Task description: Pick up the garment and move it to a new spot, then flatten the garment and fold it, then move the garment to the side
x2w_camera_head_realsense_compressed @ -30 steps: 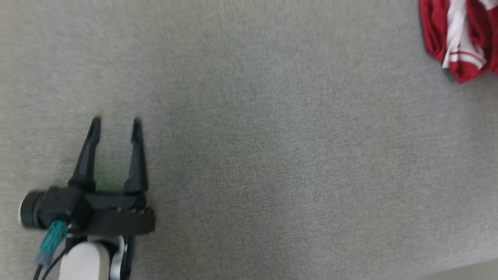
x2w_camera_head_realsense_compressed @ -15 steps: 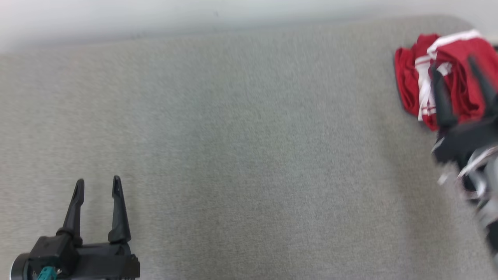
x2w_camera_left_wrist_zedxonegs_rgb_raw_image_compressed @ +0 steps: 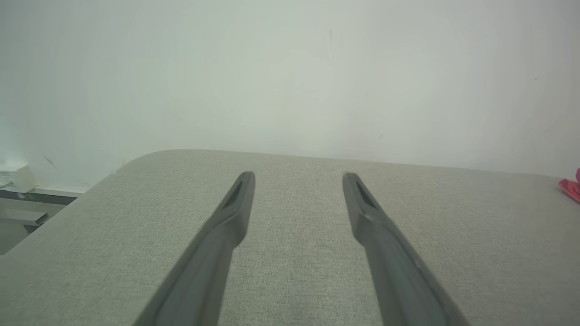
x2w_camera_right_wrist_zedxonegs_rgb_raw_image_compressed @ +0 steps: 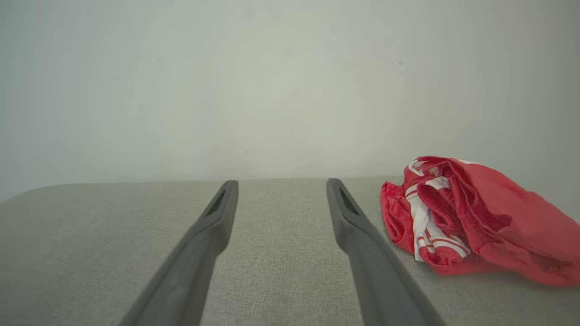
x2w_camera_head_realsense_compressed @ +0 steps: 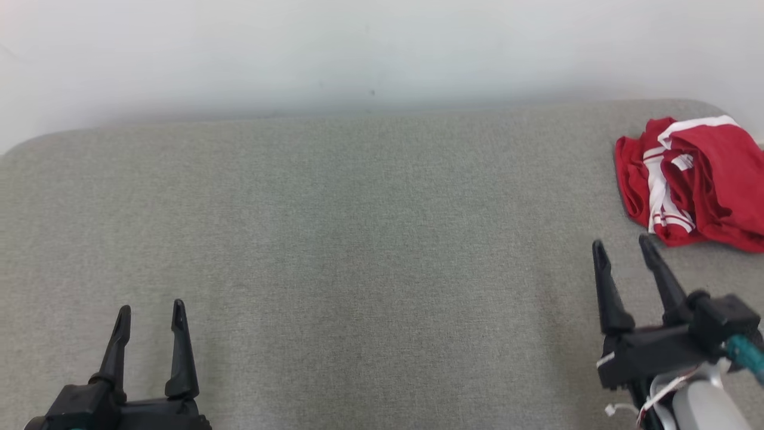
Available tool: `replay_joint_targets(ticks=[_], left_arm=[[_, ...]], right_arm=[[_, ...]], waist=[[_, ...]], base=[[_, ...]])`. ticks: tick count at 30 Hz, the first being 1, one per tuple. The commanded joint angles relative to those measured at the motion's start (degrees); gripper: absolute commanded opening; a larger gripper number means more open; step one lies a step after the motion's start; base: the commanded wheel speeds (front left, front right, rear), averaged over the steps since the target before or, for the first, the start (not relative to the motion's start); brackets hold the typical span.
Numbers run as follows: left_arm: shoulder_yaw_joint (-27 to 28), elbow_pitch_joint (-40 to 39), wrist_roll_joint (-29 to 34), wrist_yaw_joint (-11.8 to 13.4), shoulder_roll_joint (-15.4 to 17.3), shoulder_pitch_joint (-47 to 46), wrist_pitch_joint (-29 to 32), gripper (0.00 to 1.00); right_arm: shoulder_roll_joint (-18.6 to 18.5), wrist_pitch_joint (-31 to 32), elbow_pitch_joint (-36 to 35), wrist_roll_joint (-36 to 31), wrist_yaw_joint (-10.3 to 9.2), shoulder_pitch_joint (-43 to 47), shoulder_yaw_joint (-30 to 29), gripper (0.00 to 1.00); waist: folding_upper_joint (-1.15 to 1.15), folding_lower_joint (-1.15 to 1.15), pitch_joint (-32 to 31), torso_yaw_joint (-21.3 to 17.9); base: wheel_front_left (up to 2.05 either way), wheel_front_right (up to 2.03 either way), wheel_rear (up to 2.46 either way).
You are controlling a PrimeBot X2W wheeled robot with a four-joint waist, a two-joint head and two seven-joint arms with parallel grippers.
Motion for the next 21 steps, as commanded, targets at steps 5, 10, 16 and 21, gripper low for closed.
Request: replay_joint_targets(ticks=[5, 10, 16, 21], left_arm=[[0.14, 0.87, -0.59, -0.27, -0.13, 1.25, 0.03, 1.00], [-0.41, 1.91, -0.58, -1.01, -0.17, 1.63, 0.03, 1.00], [-0.72, 2.69, -0.82, -1.55, -0.22, 1.85, 0.03, 1.00], [-1.41, 3.51, -0.66, -2.23, -0.02, 2.05, 0.03, 1.00]], right_arm=[[3.74, 0.05, -3.64, -1.01, -0.17, 6.82, -1.90, 1.00], [6.01, 0.31, -5.46, -2.47, -0.17, 11.59, -2.59, 1.00], [6.99, 0.17, -5.58, -3.08, -0.17, 13.33, -2.93, 1.00], [7.29, -0.07, -5.66, -3.61, -0.17, 13.82, -3.18, 1.00]], waist=[[0.00, 0.01, -2.29, 1.27], [0.00, 0.01, -3.17, 1.59], [0.00, 0.01, -3.45, 1.49], [0.00, 0.01, -3.51, 1.31]], base=[[0.00, 0.00, 0.00], [0.00, 0.00, 0.00], [0.00, 0.00, 0.00], [0.00, 0.00, 0.00]])
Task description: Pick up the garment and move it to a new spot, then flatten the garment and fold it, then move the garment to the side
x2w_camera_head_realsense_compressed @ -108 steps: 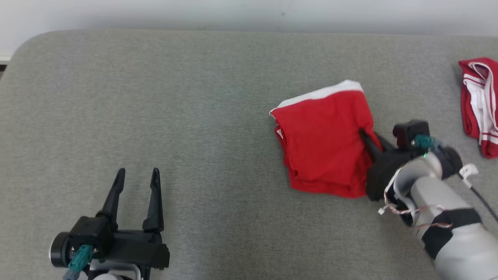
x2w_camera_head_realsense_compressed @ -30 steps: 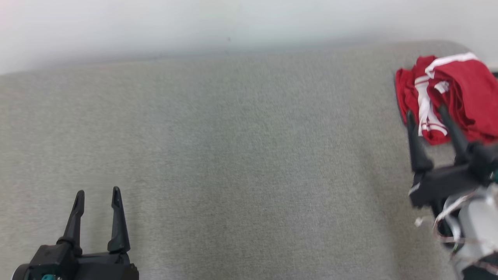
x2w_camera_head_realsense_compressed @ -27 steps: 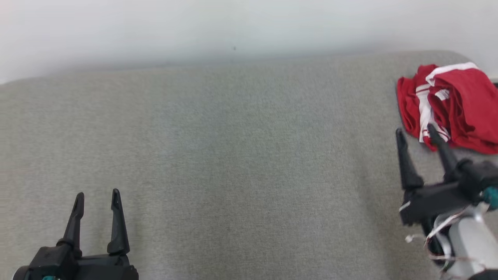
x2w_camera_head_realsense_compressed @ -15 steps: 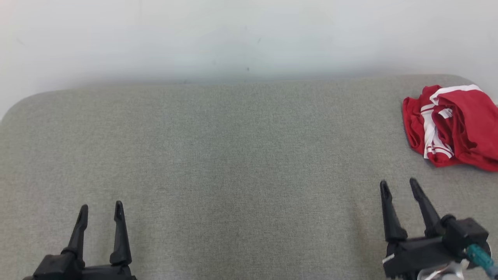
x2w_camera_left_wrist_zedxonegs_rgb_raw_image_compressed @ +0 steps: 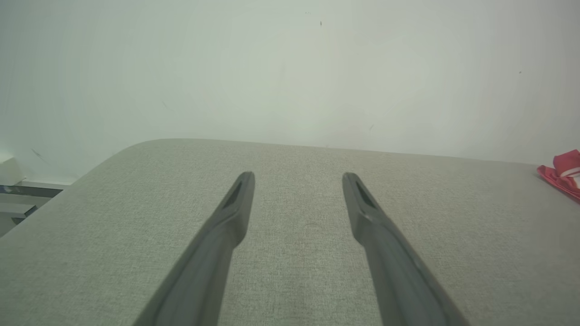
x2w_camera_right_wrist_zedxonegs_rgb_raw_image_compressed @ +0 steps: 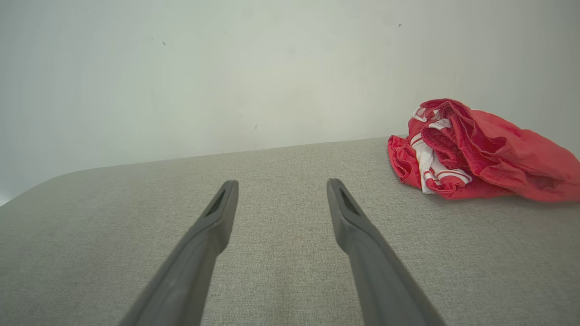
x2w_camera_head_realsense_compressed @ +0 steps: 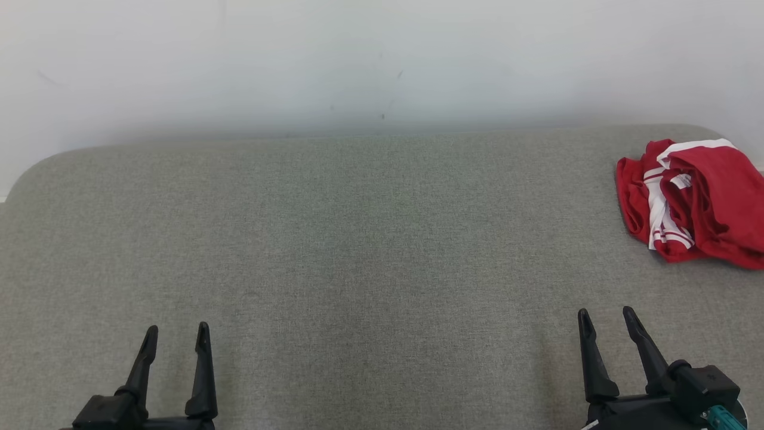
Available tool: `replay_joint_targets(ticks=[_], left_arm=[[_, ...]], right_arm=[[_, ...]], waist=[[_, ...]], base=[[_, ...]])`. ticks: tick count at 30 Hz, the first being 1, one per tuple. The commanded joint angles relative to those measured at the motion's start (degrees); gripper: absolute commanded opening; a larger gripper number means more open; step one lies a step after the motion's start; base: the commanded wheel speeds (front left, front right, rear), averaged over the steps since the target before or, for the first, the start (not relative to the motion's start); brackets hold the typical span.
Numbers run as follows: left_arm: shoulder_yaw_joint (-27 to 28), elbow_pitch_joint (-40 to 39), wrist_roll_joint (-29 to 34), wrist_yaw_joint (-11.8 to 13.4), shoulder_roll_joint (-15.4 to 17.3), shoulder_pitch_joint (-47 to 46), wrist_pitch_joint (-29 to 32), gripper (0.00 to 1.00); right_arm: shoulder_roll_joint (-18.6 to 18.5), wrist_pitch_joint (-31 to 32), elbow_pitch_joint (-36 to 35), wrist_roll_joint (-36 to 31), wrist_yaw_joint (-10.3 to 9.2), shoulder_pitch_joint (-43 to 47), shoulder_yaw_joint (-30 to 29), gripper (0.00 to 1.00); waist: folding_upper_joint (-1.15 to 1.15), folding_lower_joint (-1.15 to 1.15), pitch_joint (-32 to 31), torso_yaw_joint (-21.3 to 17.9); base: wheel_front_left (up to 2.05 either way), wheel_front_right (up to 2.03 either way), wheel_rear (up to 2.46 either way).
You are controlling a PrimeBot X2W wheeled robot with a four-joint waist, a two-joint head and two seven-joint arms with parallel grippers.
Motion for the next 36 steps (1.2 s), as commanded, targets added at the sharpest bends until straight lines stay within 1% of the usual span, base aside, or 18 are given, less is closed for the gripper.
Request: replay_joint_targets(ticks=[1, 11, 12, 17, 18, 36], left_arm=[[-0.07, 0.22, -0.41, -0.24, 0.30, 0.63, 0.03, 1.00], [-0.57, 0.80, -0.49, -0.72, 0.37, 0.08, 0.03, 1.00], [-0.48, 0.84, -0.62, -0.65, 0.34, 0.05, 0.03, 0.00], [-0.71, 3.25, 0.08, -0.51, -0.33, 0.47, 0.07, 0.00], [-0.57, 3.62, -0.54, -0.53, -0.37, 0.41, 0.34, 0.00], [0.37, 4.23, -20.24, -1.08, -0.37, -1.13, 5.35, 0.00]], right_arm=[[0.08, -0.41, -0.19, -0.18, -0.17, 0.55, -0.16, 1.00], [-0.41, -0.47, -0.30, -0.72, -0.17, 0.54, -0.46, 1.00], [-0.41, -0.48, -0.25, -0.75, -0.17, 0.56, -0.46, 0.00], [0.24, 0.16, 2.17, -0.41, 0.00, 0.86, -0.08, 0.00], [0.30, 0.31, 2.41, 0.22, 0.00, 0.95, -0.12, 0.00], [0.89, 4.82, 2.43, 18.83, -0.02, -0.59, -1.94, 0.00]], waist=[[0.00, 0.01, 0.07, -0.01], [0.00, 0.01, 0.40, 0.08], [0.00, 0.01, 0.40, 0.08], [0.00, 0.01, 0.40, 0.07], [0.00, 0.01, 0.39, 0.06], [0.00, 0.01, 0.04, -0.06]], base=[[0.00, 0.00, 0.00], [0.00, 0.00, 0.00], [0.00, 0.00, 0.00], [0.00, 0.00, 0.00], [0.00, 0.00, 0.00], [0.00, 0.00, 0.00]])
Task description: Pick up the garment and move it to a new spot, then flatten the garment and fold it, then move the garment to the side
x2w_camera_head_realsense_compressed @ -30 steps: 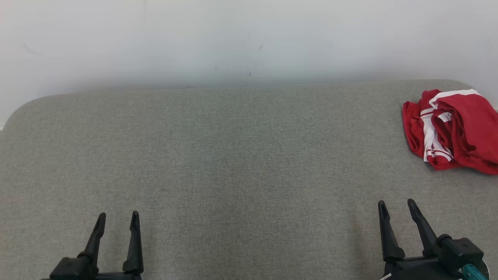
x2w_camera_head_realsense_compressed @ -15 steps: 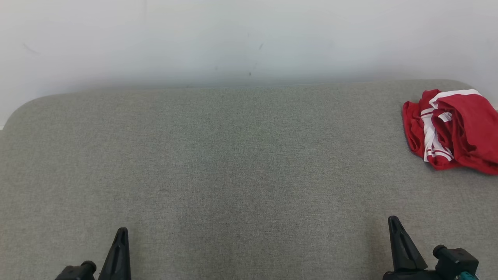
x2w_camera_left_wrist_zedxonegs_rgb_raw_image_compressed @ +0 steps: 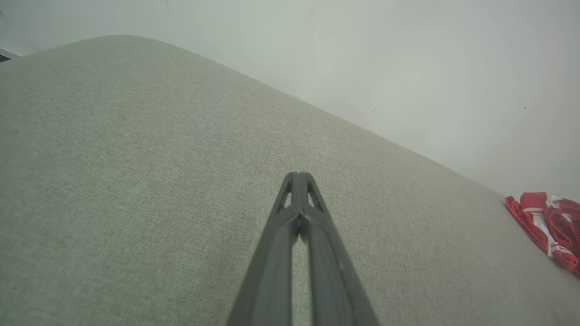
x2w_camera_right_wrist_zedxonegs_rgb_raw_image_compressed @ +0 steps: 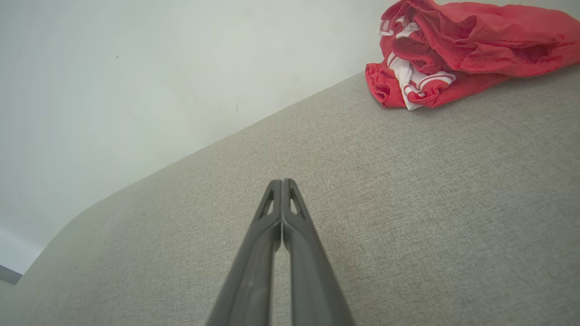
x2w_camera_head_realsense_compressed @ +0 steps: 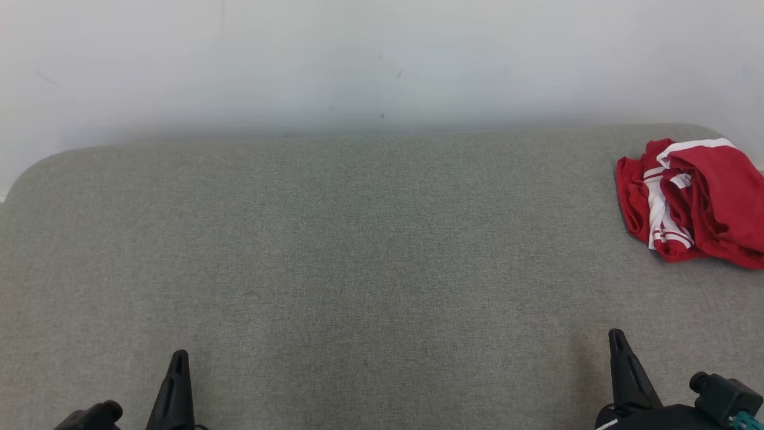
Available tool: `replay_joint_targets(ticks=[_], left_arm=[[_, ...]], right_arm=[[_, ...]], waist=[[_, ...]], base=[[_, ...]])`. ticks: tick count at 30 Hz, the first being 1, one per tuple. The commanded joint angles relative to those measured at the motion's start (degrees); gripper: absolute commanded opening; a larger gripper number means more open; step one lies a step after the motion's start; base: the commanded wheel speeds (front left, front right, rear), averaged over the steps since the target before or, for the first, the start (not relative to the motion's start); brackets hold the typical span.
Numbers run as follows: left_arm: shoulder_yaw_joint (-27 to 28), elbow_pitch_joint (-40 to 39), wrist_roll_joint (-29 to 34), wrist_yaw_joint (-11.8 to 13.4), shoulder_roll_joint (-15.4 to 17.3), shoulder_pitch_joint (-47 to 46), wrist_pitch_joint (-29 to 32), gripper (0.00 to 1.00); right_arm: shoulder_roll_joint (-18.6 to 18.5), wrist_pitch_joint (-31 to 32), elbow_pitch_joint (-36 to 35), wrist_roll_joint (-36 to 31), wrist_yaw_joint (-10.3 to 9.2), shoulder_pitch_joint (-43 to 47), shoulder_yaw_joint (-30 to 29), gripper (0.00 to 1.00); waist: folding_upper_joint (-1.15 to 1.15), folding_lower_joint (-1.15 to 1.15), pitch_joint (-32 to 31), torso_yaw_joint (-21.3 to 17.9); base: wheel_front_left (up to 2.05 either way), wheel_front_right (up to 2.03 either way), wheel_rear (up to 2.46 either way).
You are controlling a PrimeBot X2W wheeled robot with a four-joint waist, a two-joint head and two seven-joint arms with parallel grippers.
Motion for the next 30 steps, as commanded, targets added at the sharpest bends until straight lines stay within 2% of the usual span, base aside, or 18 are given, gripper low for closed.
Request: replay_joint_targets(ticks=[1, 30], left_arm=[[0.40, -0.61, -3.48, -0.16, 0.20, -1.64, 0.69, 0.00], [1.46, 0.14, -26.97, -0.87, 0.20, -3.46, 6.66, 0.00]], right_arm=[[0.05, 0.73, -0.80, 3.29, -0.02, -1.52, -0.58, 0.00], [0.94, 6.33, -0.75, 25.17, -0.05, -3.30, -2.99, 0.00]], waist=[[0.00, 0.00, -0.05, -0.02], [0.00, 0.00, -0.59, -0.20]], base=[[0.00, 0.00, 0.00], [0.00, 0.00, 0.00]])
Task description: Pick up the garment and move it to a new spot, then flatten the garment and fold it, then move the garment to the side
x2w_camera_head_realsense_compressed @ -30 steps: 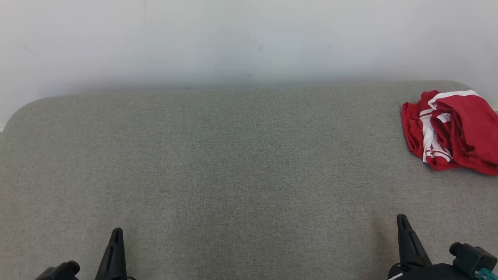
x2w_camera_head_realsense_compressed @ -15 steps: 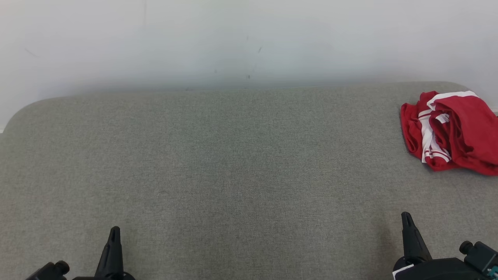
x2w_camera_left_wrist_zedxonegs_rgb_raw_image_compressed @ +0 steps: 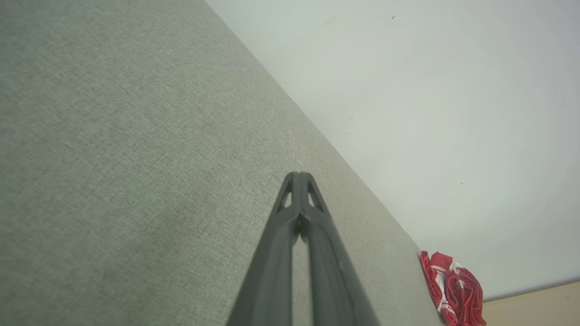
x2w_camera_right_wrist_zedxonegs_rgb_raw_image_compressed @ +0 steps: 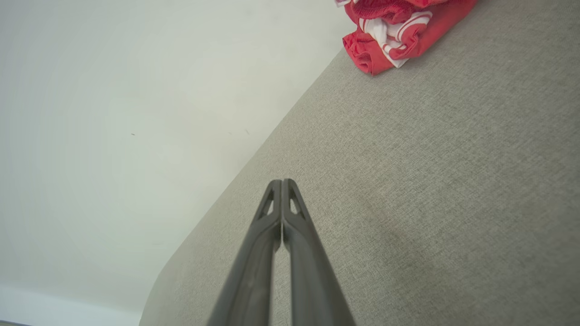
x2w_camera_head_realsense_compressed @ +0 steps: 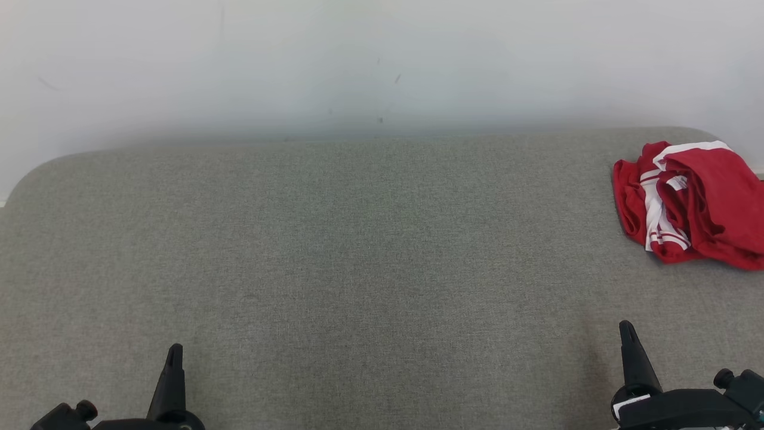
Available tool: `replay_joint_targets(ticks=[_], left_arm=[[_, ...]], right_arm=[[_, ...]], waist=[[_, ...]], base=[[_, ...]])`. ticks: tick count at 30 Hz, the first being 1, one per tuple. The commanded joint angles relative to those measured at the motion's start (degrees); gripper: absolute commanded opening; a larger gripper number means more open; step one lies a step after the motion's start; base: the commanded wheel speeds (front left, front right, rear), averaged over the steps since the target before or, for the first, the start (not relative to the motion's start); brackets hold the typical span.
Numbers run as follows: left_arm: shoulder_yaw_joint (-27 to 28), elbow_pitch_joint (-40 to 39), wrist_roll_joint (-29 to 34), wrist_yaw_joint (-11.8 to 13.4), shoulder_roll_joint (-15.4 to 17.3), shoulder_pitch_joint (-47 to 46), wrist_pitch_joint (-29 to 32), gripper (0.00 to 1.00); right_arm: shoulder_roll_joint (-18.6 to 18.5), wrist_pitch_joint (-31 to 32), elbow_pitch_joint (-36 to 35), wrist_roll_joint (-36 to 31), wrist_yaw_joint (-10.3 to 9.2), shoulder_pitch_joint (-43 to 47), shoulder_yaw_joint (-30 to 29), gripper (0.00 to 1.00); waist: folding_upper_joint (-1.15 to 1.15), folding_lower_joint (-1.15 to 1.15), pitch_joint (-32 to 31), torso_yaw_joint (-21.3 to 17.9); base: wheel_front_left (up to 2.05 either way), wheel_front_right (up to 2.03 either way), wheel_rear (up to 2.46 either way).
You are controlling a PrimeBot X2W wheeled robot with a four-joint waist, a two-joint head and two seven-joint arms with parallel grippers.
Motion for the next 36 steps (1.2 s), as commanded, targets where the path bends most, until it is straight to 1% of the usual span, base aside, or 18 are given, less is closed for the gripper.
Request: replay_joint_targets(ticks=[1, 14, 36], left_arm=[[0.33, -0.43, -2.31, -0.32, 0.21, -1.42, 0.54, 0.00], [0.79, -0.10, -11.68, -0.57, 0.21, -2.13, 2.95, 0.00], [1.35, 0.35, -23.54, -1.03, 0.20, -2.99, 6.04, 0.00]], right_arm=[[0.04, 0.52, -0.67, 1.94, -0.05, -1.20, -0.45, 0.00], [0.46, 2.84, -0.63, 10.57, -0.07, -1.86, -1.48, 0.00], [1.02, 5.82, -0.56, 21.61, -0.09, -2.70, -2.83, 0.00]], waist=[[0.00, -0.01, -0.03, -0.01], [0.00, -0.01, -0.31, -0.10], [0.00, -0.01, -0.72, -0.24]], base=[[0.00, 0.00, 0.00], [0.00, 0.00, 0.00], [0.00, 0.00, 0.00]])
